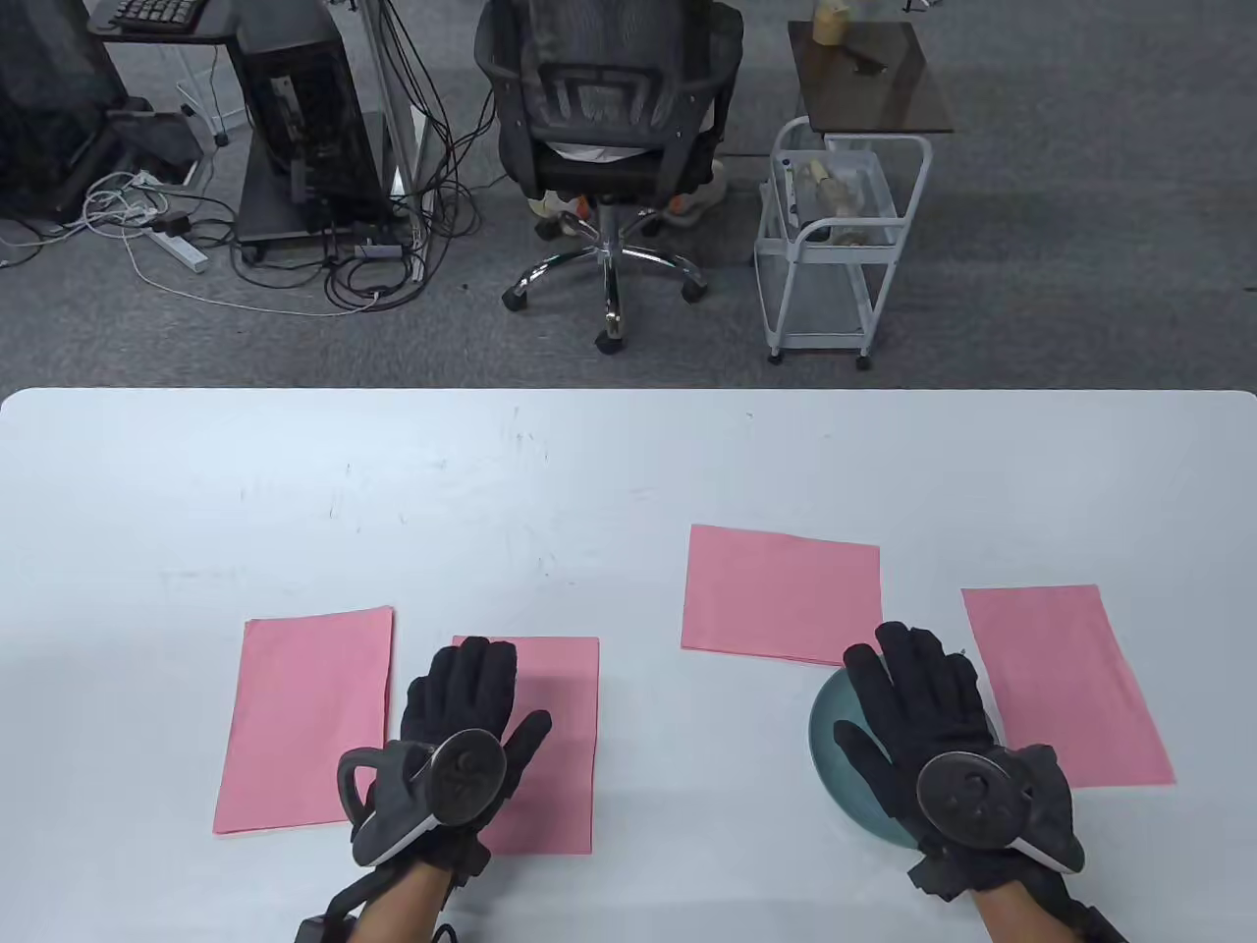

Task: Pinch and push to attach paper clips

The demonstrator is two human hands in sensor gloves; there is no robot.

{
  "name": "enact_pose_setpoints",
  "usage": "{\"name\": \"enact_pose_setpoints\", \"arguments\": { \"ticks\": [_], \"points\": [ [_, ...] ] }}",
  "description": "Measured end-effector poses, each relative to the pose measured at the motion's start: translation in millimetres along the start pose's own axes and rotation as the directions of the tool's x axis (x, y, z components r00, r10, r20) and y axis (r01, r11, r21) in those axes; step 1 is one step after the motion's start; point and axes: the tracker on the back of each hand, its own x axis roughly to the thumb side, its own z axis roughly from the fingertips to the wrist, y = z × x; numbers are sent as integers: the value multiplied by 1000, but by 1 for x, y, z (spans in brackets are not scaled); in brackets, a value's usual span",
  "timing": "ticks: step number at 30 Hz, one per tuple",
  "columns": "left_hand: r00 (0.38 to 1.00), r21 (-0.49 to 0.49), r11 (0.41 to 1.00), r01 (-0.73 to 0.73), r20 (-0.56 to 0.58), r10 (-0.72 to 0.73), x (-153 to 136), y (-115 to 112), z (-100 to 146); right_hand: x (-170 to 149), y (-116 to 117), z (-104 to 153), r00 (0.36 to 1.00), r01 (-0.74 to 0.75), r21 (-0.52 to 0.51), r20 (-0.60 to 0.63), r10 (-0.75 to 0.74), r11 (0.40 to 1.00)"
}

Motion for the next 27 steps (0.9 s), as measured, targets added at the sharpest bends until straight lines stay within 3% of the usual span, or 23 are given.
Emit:
{"name": "enact_pose_setpoints", "arguments": {
  "ticks": [4, 10, 24, 27],
  "points": [
    [996, 86, 992, 94, -14, -93, -2, 8, 3, 4, 0, 0, 1000, -13, -8, 4, 13, 1000],
    [997, 54, 995, 82, -17, -81, -4, 6, 3, 3, -5, 3, 1000, -16, -23, -10, 15, 1000],
    [994, 106, 989, 104, -31, -101, -3, 20, 8, 1, -6, 3, 1000, -11, -6, 3, 11, 1000],
    [993, 104, 990, 96, -76, -89, -7, 23, 10, 1, -4, 2, 1000, -7, -6, 6, 7, 1000]
  ]
}}
